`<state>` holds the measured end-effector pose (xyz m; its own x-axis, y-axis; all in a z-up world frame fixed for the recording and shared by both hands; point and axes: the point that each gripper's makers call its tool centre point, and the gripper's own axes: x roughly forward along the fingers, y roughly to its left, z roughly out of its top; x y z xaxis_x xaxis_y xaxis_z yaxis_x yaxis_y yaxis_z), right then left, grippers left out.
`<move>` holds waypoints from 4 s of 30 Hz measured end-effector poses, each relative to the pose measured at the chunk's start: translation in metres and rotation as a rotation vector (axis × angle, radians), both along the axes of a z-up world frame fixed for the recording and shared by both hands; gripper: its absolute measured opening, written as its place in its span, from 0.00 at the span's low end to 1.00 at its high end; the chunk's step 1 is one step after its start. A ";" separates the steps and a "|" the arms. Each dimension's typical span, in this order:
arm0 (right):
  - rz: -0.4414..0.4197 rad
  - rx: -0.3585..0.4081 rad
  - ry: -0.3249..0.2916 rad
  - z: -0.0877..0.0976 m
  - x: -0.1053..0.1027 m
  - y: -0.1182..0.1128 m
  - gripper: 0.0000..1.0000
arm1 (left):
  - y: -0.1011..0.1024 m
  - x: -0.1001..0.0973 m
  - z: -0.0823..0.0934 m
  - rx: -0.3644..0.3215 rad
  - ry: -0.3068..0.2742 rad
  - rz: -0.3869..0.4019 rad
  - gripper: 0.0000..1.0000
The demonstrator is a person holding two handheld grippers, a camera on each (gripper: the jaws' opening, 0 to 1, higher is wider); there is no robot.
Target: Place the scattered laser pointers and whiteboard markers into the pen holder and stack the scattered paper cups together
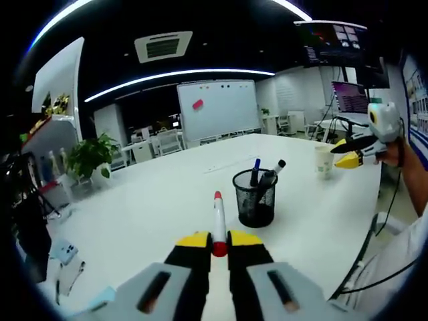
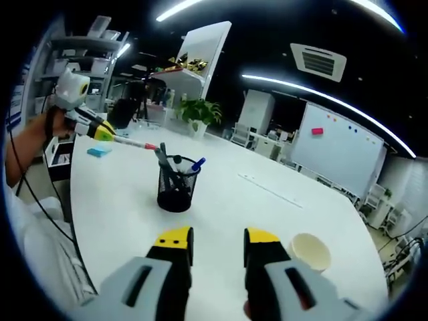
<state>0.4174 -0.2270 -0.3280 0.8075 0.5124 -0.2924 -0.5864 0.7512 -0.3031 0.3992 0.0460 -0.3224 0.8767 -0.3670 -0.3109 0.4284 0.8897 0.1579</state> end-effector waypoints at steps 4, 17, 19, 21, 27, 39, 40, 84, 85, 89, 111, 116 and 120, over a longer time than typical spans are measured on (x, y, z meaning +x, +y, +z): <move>0.003 -0.003 0.000 0.000 0.001 0.000 0.30 | -0.002 -0.001 0.002 -0.001 -0.001 -0.004 0.10; -0.001 -0.005 -0.006 0.005 0.000 -0.001 0.30 | -0.003 -0.002 0.004 0.013 -0.004 -0.013 0.10; 0.003 -0.006 -0.007 0.006 0.000 0.000 0.30 | -0.003 -0.002 0.005 0.015 -0.007 -0.014 0.10; 0.007 -0.010 -0.008 0.006 0.000 0.002 0.30 | -0.004 -0.003 0.006 0.013 -0.010 -0.014 0.10; 0.018 -0.015 -0.005 0.006 -0.002 0.004 0.30 | -0.003 -0.004 0.005 0.018 -0.006 -0.013 0.10; 0.011 -0.005 -0.006 0.009 -0.002 0.001 0.30 | -0.015 -0.003 0.022 0.015 -0.039 -0.040 0.10; 0.012 -0.006 -0.006 0.010 -0.002 0.000 0.30 | -0.018 -0.004 0.024 0.013 -0.042 -0.048 0.10; -0.026 0.001 -0.011 0.005 -0.002 -0.016 0.30 | -0.062 0.030 0.026 0.038 -0.078 -0.126 0.10; -0.027 0.004 -0.010 0.005 -0.002 -0.016 0.30 | -0.062 0.030 0.025 0.037 -0.077 -0.127 0.10; -0.027 0.000 -0.006 0.003 -0.003 -0.016 0.30 | -0.063 0.033 0.025 0.039 -0.078 -0.129 0.10; -0.027 -0.032 -0.033 0.016 -0.010 -0.030 0.31 | -0.078 0.048 0.023 0.051 -0.095 -0.159 0.10; -0.037 -0.033 -0.035 0.017 -0.010 -0.034 0.31 | -0.081 0.050 0.024 0.050 -0.095 -0.167 0.11; -0.034 -0.040 -0.029 0.014 -0.009 -0.033 0.31 | -0.083 0.052 0.024 0.050 -0.094 -0.175 0.11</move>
